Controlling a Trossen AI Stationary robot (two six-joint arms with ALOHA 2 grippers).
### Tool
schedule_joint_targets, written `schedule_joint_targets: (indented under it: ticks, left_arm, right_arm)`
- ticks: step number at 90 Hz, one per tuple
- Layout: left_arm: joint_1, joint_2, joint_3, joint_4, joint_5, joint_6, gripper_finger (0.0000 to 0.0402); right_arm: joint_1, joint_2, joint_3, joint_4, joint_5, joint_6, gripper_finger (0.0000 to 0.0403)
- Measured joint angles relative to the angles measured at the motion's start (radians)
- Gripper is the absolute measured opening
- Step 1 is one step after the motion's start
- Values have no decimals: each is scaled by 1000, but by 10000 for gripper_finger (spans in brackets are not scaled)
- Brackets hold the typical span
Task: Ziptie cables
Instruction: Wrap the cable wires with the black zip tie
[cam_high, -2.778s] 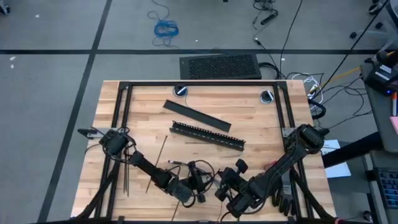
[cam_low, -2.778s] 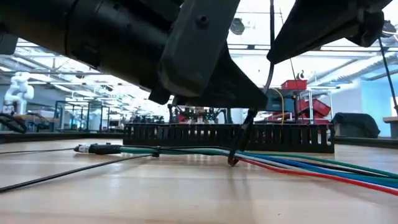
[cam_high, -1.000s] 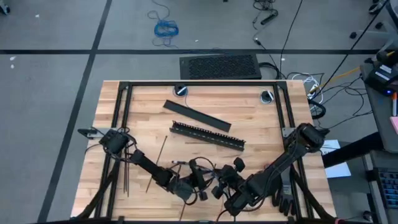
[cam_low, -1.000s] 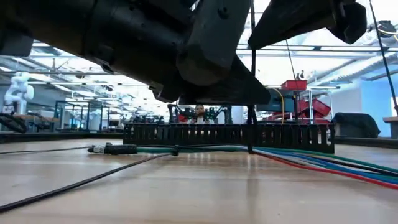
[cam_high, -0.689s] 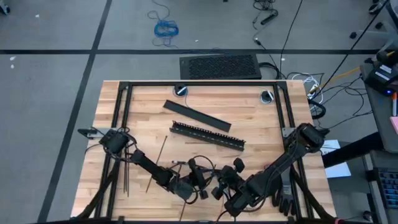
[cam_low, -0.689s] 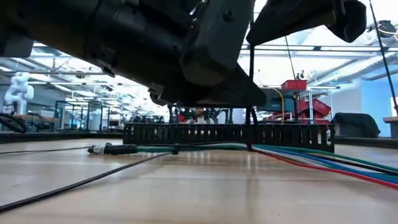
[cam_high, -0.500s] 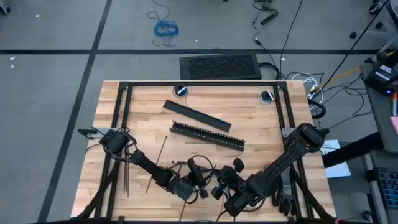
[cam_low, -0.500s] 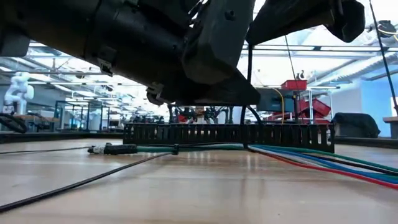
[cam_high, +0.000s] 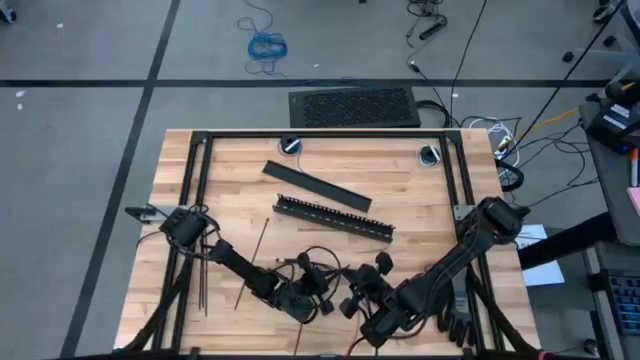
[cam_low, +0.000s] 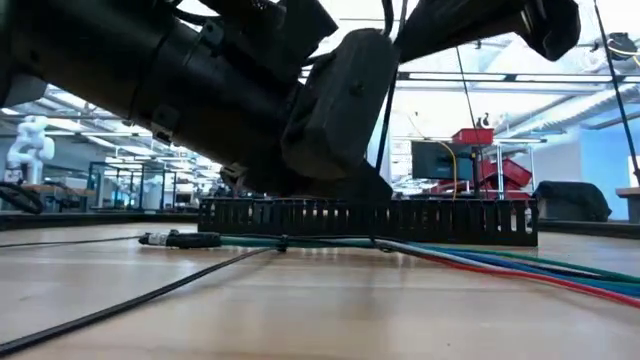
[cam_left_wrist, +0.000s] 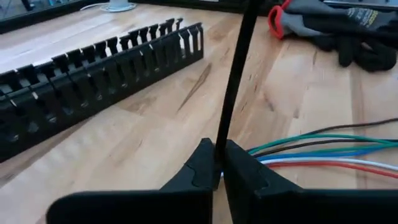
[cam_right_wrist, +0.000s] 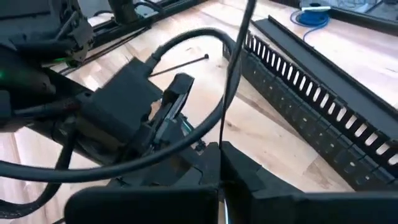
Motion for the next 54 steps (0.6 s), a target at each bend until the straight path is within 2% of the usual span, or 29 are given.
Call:
schedule_joint_targets:
  ticks: [11,27,54]
  left_arm:
    - [0,0,0,-19,7,-31,19]
    - [0,0,0,-29,11,-52,19]
    - [1,0,0,-33,32,-53,19]
  right_arm:
    - [1,-49,0,-4,48,-37,0]
    - [-1,-102,0,-7,65,-99,0]
    - [-7,-126,0,-8,113,-145,0]
